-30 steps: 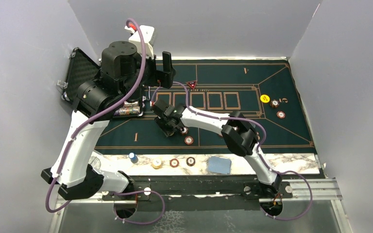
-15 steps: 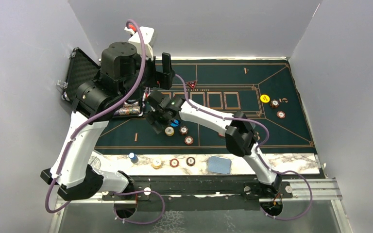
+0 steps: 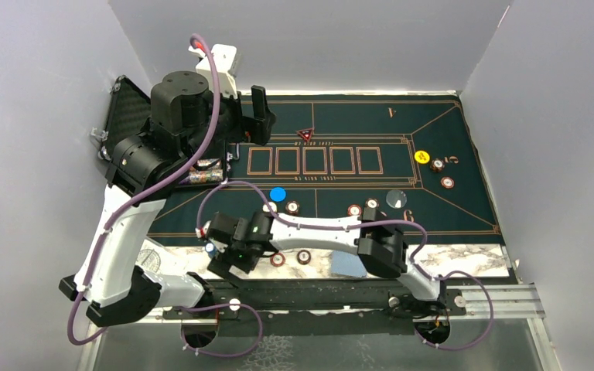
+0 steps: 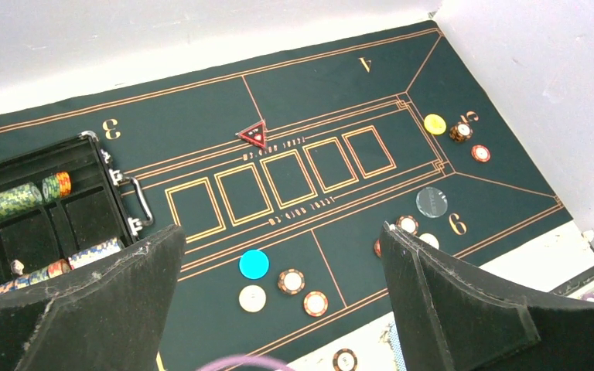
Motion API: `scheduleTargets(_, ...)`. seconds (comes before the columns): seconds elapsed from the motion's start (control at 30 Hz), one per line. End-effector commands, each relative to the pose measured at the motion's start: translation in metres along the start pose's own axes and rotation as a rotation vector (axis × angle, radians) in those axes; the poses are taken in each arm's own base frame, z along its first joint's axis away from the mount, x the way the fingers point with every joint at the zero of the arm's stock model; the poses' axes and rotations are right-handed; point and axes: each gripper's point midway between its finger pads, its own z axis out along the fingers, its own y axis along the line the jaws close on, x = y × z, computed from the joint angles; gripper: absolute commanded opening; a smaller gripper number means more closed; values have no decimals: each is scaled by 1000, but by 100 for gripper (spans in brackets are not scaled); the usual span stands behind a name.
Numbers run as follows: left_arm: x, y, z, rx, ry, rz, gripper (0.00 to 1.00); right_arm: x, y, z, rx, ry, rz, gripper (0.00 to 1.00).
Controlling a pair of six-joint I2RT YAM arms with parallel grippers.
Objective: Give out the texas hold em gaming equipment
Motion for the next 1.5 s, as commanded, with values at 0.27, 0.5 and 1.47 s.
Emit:
scheduleTargets(0.27, -6, -4, -10, 31, -38, -35, 99, 15, -10, 33, 142, 68, -50, 99)
scheduleTargets(0.5, -10, -3, -11, 24, -47, -32, 99, -33, -3, -27, 173, -60, -55, 97)
scheduleTargets(1.47, -9, 0, -3, 9, -38, 2, 99, 33, -51, 59, 286, 110, -34, 61)
